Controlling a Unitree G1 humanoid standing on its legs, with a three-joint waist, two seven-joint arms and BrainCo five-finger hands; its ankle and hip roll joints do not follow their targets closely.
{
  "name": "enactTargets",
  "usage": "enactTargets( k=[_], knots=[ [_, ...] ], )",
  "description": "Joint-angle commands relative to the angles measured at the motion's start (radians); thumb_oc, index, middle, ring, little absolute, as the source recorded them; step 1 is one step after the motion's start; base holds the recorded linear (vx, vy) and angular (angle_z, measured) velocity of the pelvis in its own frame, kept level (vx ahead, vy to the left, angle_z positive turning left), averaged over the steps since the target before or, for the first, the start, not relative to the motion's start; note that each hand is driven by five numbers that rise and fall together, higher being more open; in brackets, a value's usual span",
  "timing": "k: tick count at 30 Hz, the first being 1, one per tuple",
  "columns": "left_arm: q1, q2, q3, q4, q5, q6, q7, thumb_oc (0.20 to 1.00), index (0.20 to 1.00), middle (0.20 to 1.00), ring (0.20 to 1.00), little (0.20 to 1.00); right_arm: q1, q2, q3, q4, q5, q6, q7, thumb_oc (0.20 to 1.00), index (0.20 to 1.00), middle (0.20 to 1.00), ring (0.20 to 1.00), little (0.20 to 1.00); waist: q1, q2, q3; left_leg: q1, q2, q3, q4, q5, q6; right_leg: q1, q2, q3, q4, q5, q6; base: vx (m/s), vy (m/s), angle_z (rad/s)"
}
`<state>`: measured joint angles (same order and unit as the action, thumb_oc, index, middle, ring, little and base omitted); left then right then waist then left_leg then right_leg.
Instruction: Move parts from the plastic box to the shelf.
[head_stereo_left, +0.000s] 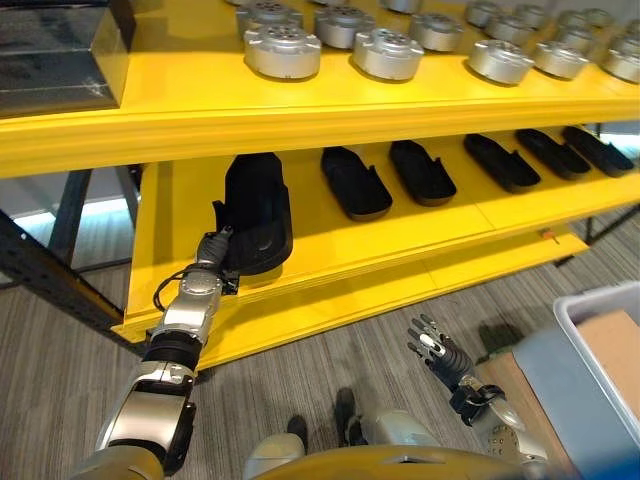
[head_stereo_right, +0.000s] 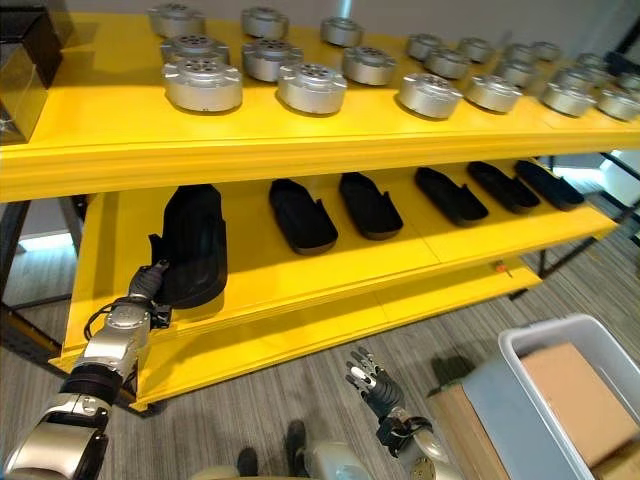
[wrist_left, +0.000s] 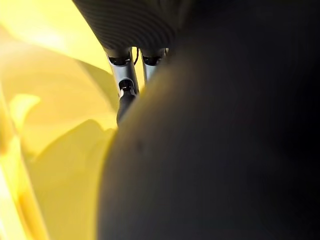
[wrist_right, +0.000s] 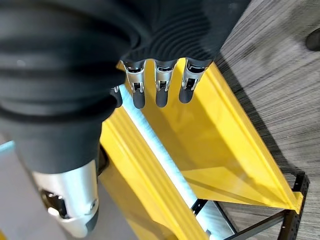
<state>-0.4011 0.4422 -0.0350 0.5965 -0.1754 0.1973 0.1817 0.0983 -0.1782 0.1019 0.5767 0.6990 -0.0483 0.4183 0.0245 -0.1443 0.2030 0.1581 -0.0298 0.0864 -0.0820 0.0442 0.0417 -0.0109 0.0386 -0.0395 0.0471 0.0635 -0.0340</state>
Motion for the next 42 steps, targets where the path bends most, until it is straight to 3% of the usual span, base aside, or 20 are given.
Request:
enactTargets(
  k=[1,5,7,8,9,10,11,13,14,15,16,20,21,26,30,34,42],
  knots=[
    [-0.073,0.012,-0.004,-0.061,0.016,-0.053,0.007,0.200,0.200,0.200,0.200,0.200,0.006,-0.029,-0.016,-0.055,-0.003,-0.030,0.009,1.000,1.000,1.000,1.000,1.000,-0.020,-0.005,-0.059,-0.053,0.027,-0.057,-0.005,0.007,-0.033,0.049,0.022,0.045,-0.053,0.056,0.020,-0.01,-0.058,0.24],
    [-0.077,-0.021,-0.024,-0.064,0.013,-0.050,0.007,0.200,0.200,0.200,0.200,0.200,-0.001,-0.022,-0.021,-0.045,0.011,-0.035,0.020,1.000,1.000,1.000,1.000,1.000,-0.015,0.002,-0.057,-0.040,0.028,-0.052,0.016,0.036,-0.038,0.083,0.026,0.035,-0.051,0.061,0.023,-0.02,-0.058,0.17],
    [-0.089,-0.043,-0.044,-0.055,0.019,-0.048,0.005,0.200,0.200,0.200,0.200,0.200,0.013,-0.015,-0.037,-0.041,0.024,-0.042,0.024,1.000,1.000,1.000,1.000,1.000,-0.033,0.001,-0.037,-0.048,0.037,-0.006,0.143,0.036,-0.054,0.090,0.008,0.018,-0.018,0.072,0.028,0.00,0.011,0.24],
    [-0.115,-0.058,-0.066,-0.020,0.021,-0.048,0.003,0.200,0.200,0.200,0.200,0.200,0.028,-0.012,-0.044,-0.042,0.031,-0.047,0.025,1.000,1.000,1.000,1.000,1.000,-0.052,-0.006,-0.015,-0.028,0.098,0.028,0.195,0.015,-0.052,0.110,-0.024,0.001,0.004,0.073,0.037,0.02,0.059,0.52],
    [-0.122,-0.059,-0.070,-0.007,0.022,-0.048,0.001,0.200,0.200,0.200,0.200,0.200,0.035,-0.010,-0.047,-0.040,0.032,-0.047,0.026,1.000,1.000,1.000,1.000,1.000,-0.054,-0.007,-0.013,-0.007,0.131,0.019,0.193,0.013,-0.048,0.119,-0.033,0.001,0.006,0.072,0.038,0.07,0.137,1.18],
    [-0.125,-0.053,-0.061,0.007,0.022,-0.045,-0.002,0.200,0.200,0.200,0.200,0.200,0.037,-0.008,-0.044,-0.025,0.026,-0.050,0.033,1.000,1.000,1.000,1.000,1.000,-0.055,-0.007,-0.040,0.021,0.214,-0.030,0.162,0.017,-0.027,0.120,-0.050,0.020,0.014,0.070,0.043,0.08,0.139,0.97],
    [-0.124,-0.050,-0.054,0.011,0.024,-0.044,-0.002,0.200,0.200,0.200,0.200,0.200,0.036,-0.008,-0.041,-0.023,0.026,-0.051,0.036,1.000,1.000,1.000,1.000,1.000,-0.056,-0.005,-0.052,0.024,0.242,-0.044,0.142,0.023,-0.022,0.116,-0.055,0.029,0.020,0.069,0.047,0.11,0.188,0.55],
    [-0.117,-0.047,-0.026,0.016,0.022,-0.040,-0.005,0.200,0.200,0.200,0.200,0.200,0.021,-0.003,-0.033,-0.004,0.021,-0.055,0.040,1.000,1.000,1.000,1.000,1.000,-0.057,0.009,-0.083,0.023,0.342,-0.050,0.029,0.051,-0.014,0.102,-0.068,0.050,0.044,0.060,0.060,0.04,0.204,-0.38],
    [-0.122,-0.054,-0.026,0.033,0.019,-0.039,-0.006,0.200,0.200,0.200,0.200,0.200,0.010,-0.003,-0.029,0.006,0.023,-0.056,0.042,1.000,1.000,1.000,1.000,1.000,-0.055,0.017,-0.089,0.008,0.368,-0.029,-0.005,0.060,-0.028,0.092,-0.070,0.052,0.057,0.058,0.062,-0.01,0.307,-0.26],
    [-0.130,-0.070,-0.041,0.058,0.015,-0.036,-0.025,0.200,0.200,0.200,0.200,0.200,0.011,0.016,-0.030,0.005,0.027,-0.060,0.048,1.000,1.000,1.000,1.000,1.000,-0.064,0.030,-0.105,0.025,0.342,-0.005,-0.005,0.041,-0.064,0.085,-0.081,0.046,0.084,0.066,0.057,0.05,0.336,0.09],
    [-0.141,-0.075,-0.056,0.067,0.015,-0.038,-0.027,0.200,0.200,0.200,0.200,0.200,0.011,0.019,-0.032,0.001,0.036,-0.058,0.048,1.000,1.000,1.000,1.000,1.000,-0.070,0.034,-0.107,0.028,0.339,-0.007,-0.005,0.046,-0.071,0.090,-0.094,0.060,0.093,0.068,0.053,0.07,0.364,0.59],
    [-0.169,-0.081,-0.089,0.078,0.005,-0.042,-0.025,0.200,0.200,0.200,0.200,0.200,0.020,0.033,-0.025,0.003,0.039,-0.053,0.057,1.000,1.000,1.000,1.000,1.000,-0.061,0.042,-0.102,0.042,0.301,0.002,-0.005,0.042,-0.071,0.095,-0.132,0.049,0.093,0.058,0.046,0.08,0.279,0.07],
    [-0.224,-0.071,-0.138,0.116,-0.007,-0.044,-0.015,0.200,0.200,0.200,0.200,0.200,0.021,0.039,-0.014,0.012,0.034,-0.057,0.057,1.000,1.000,1.000,1.000,1.000,-0.047,0.048,-0.090,0.056,0.271,0.019,0.005,0.052,-0.072,0.106,-0.165,0.034,0.095,0.052,0.049,0.10,0.270,0.00],
    [-0.332,-0.049,-0.204,0.241,-0.028,-0.046,-0.006,0.200,0.200,0.200,0.200,0.200,0.041,0.053,-0.008,0.014,0.023,-0.056,0.063,1.000,1.000,1.000,1.000,1.000,-0.045,0.043,-0.060,0.066,0.236,0.021,0.039,0.051,-0.074,0.133,-0.195,0.017,0.067,0.041,0.050,0.08,0.154,-0.18],
    [-0.421,-0.009,-0.229,0.368,-0.058,-0.056,-0.009,0.200,0.200,0.200,0.200,0.200,0.048,0.047,0.007,-0.002,0.027,-0.050,0.066,1.000,1.000,1.000,1.000,1.000,-0.052,0.030,-0.031,0.071,0.228,0.026,0.041,0.048,-0.074,0.133,-0.201,0.015,0.057,0.039,0.053,0.04,0.053,0.01],
    [-0.619,0.069,-0.300,0.603,-0.124,-0.071,-0.016,0.200,0.200,0.200,0.200,0.200,0.054,0.045,0.029,-0.011,0.023,-0.051,0.070,1.000,1.000,1.000,1.000,1.000,-0.053,0.004,0.064,0.070,0.226,0.030,0.057,0.042,-0.086,0.134,-0.200,0.005,0.054,0.030,0.051,0.00,-0.023,-0.05],
    [-0.823,0.155,-0.370,0.804,-0.200,-0.080,-0.035,0.200,0.200,0.200,0.200,0.200,0.058,0.045,0.048,-0.016,0.017,-0.057,0.084,1.000,1.000,1.000,1.000,1.000,-0.068,-0.033,0.178,0.036,0.231,0.027,0.092,0.032,-0.107,0.076,-0.191,0.006,0.076,0.031,0.050,-0.02,-0.040,-0.04]
  ],
)
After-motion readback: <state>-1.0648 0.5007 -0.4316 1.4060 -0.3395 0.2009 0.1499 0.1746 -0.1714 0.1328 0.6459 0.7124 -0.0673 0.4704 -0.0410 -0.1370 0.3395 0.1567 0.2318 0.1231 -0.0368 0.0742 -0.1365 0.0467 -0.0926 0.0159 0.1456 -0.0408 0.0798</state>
